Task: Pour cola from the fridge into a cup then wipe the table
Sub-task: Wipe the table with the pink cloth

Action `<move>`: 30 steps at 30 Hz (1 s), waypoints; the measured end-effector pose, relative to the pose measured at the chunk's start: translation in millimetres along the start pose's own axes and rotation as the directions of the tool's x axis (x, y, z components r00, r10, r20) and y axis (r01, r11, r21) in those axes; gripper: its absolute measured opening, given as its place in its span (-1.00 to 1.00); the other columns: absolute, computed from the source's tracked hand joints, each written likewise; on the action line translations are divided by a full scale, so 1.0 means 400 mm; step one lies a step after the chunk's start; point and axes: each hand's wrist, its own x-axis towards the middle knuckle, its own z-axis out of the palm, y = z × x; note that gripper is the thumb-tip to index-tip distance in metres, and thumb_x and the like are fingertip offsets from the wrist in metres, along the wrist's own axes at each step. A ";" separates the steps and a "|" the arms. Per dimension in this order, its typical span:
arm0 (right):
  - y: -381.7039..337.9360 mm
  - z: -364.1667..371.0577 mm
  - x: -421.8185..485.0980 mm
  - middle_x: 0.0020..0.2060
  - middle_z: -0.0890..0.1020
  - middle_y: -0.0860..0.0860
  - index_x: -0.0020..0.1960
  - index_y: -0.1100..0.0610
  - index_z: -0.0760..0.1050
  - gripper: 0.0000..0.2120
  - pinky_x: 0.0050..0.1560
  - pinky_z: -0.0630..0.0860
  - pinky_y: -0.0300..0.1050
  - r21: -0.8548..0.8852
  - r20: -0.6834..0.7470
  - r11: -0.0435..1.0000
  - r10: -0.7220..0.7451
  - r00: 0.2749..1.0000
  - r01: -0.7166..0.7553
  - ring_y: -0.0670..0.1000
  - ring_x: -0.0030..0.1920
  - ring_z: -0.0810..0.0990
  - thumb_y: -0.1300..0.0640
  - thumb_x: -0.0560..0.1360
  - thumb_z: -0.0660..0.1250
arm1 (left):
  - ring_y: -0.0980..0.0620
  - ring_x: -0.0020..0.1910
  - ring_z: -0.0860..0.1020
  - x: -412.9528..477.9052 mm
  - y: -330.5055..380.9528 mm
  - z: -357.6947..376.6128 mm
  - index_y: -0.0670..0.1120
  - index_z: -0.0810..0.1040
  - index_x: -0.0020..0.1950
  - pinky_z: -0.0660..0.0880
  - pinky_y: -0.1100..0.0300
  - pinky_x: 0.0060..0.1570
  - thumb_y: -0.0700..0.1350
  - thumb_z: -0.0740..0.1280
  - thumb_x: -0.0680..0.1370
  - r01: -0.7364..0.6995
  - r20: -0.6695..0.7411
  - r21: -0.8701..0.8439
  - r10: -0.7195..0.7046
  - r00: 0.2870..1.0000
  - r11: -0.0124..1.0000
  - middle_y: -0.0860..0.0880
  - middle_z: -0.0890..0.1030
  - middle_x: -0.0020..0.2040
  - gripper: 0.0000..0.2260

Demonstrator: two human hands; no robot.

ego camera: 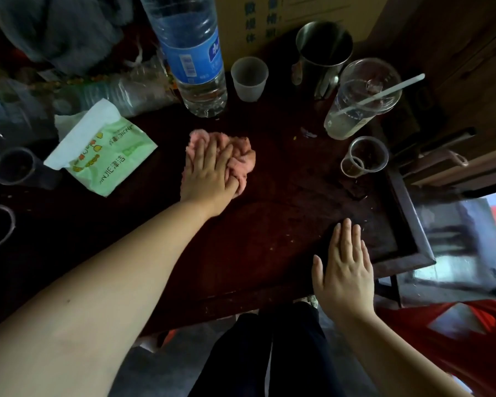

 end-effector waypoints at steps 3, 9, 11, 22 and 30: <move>0.001 0.001 0.003 0.48 0.13 0.27 0.47 0.35 0.11 -0.33 0.46 0.00 0.03 0.004 -0.016 1.000 -0.001 1.000 0.002 0.22 0.50 0.06 -0.09 0.53 -0.04 | -0.11 0.51 -0.25 0.070 0.006 -0.012 -0.01 -0.10 0.56 -0.32 -0.04 0.44 0.04 0.03 0.59 -0.051 -0.004 0.000 0.051 0.999 0.999 -0.11 -0.17 0.56 -0.43; 0.001 0.004 0.006 0.47 0.16 0.28 0.46 0.37 0.14 -0.34 0.44 0.05 0.04 0.017 -0.046 1.000 -0.004 0.999 0.005 0.23 0.49 0.10 -0.05 0.52 -0.02 | -0.07 0.52 -0.22 0.132 0.015 -0.027 0.06 -0.02 0.55 -0.29 -0.02 0.44 0.05 0.07 0.59 -0.195 -0.002 -0.005 0.195 0.981 0.981 -0.07 -0.11 0.57 -0.45; 0.002 0.004 0.006 0.47 0.16 0.28 0.46 0.37 0.13 -0.35 0.44 0.05 0.05 0.018 -0.051 1.000 -0.006 0.999 0.007 0.23 0.49 0.09 -0.05 0.52 -0.02 | -0.06 0.53 -0.20 0.125 0.007 -0.030 0.08 0.03 0.55 -0.28 -0.02 0.45 0.08 0.02 0.53 -0.248 0.001 -0.035 0.248 0.969 0.968 -0.06 -0.08 0.57 -0.43; 0.001 -0.003 0.004 0.47 0.16 0.28 0.46 0.36 0.13 -0.35 0.45 0.01 0.02 0.012 -0.043 1.000 -0.006 0.999 0.007 0.23 0.49 0.08 -0.05 0.52 -0.02 | -0.03 0.52 -0.23 -0.083 0.011 0.015 0.07 0.02 0.54 -0.35 0.01 0.44 0.11 0.00 0.48 -0.531 0.089 0.004 0.529 0.844 0.847 -0.05 -0.09 0.56 -0.39; 0.000 -0.008 0.004 0.47 0.17 0.28 0.46 0.36 0.15 -0.35 0.45 0.02 0.03 0.027 -0.028 1.000 0.009 1.000 -0.008 0.23 0.49 0.10 -0.05 0.52 -0.01 | 0.00 0.52 -0.23 -0.148 0.057 0.045 0.02 -0.07 0.54 -0.30 0.03 0.46 0.08 -0.07 0.50 -0.229 0.006 -0.061 0.230 0.973 0.971 -0.04 -0.10 0.56 -0.40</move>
